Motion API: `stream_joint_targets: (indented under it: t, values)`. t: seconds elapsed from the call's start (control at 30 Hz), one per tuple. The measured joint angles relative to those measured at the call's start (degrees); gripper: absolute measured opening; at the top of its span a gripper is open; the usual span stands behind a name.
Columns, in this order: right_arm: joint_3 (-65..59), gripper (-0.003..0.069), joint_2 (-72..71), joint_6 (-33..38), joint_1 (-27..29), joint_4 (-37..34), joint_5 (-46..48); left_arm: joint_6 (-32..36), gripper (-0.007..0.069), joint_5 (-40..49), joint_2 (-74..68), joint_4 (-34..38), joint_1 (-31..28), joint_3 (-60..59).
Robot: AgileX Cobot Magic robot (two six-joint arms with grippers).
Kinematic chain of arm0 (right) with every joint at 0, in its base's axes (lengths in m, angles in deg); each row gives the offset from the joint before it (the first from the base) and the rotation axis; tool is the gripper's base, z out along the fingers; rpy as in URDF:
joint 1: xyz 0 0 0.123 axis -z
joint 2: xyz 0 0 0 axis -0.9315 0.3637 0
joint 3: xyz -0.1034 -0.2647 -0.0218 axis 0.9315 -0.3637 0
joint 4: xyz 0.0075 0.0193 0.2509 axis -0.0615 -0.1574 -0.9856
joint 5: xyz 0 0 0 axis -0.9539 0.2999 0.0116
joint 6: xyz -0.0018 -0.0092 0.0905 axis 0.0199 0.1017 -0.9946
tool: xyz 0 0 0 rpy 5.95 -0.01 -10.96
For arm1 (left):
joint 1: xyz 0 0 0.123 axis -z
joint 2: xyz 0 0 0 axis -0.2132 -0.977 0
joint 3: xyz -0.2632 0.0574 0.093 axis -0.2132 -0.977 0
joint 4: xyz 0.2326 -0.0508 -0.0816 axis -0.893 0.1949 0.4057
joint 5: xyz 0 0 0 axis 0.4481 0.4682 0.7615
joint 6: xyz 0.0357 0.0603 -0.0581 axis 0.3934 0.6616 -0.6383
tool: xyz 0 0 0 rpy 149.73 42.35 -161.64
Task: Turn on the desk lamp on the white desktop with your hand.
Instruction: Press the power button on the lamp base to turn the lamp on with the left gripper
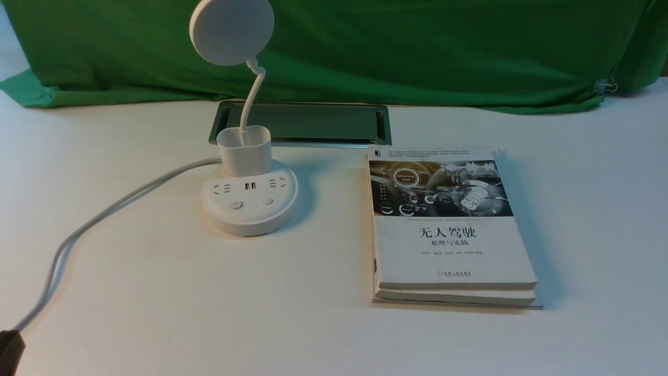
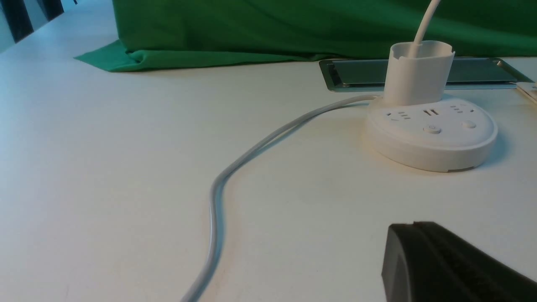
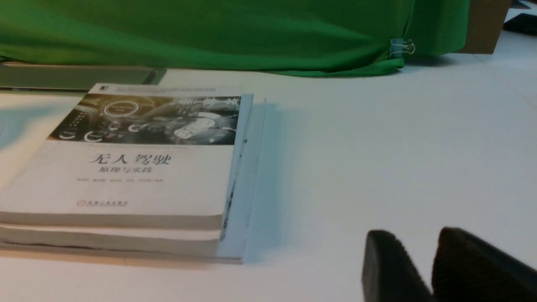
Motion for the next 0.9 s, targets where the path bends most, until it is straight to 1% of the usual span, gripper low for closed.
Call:
stream_joint_targets:
  t: [0.37,0.47,0.57,0.67,0.83,0.9]
  values:
    - [0.0,0.0238,0.0,0.0,0.0,0.0,0.1,0.3,0.0001,0.0,0.0,0.0,0.0,0.0]
    - [0.0,0.0238,0.0,0.0,0.0,0.0,0.1,0.6,0.0001,-1.0,0.0,0.0,0.0,0.0]
    - [0.0,0.0238,0.0,0.1,0.0,0.0,0.1,0.7,0.0001,-5.3,0.0,0.0,0.0,0.0]
    - [0.0,0.0238,0.0,0.0,0.0,0.0,0.1,0.7,0.0001,-14.8,0.0,-0.3,0.0,0.0]
    - [0.0,0.0238,0.0,0.0,0.0,0.0,0.1,0.7,0.0001,-34.1,0.0,-0.6,0.0,0.0]
    - [0.0,0.0238,0.0,0.0,0.0,0.0,0.1,0.6,0.0001,-39.7,0.0,-0.6,0.0,0.0]
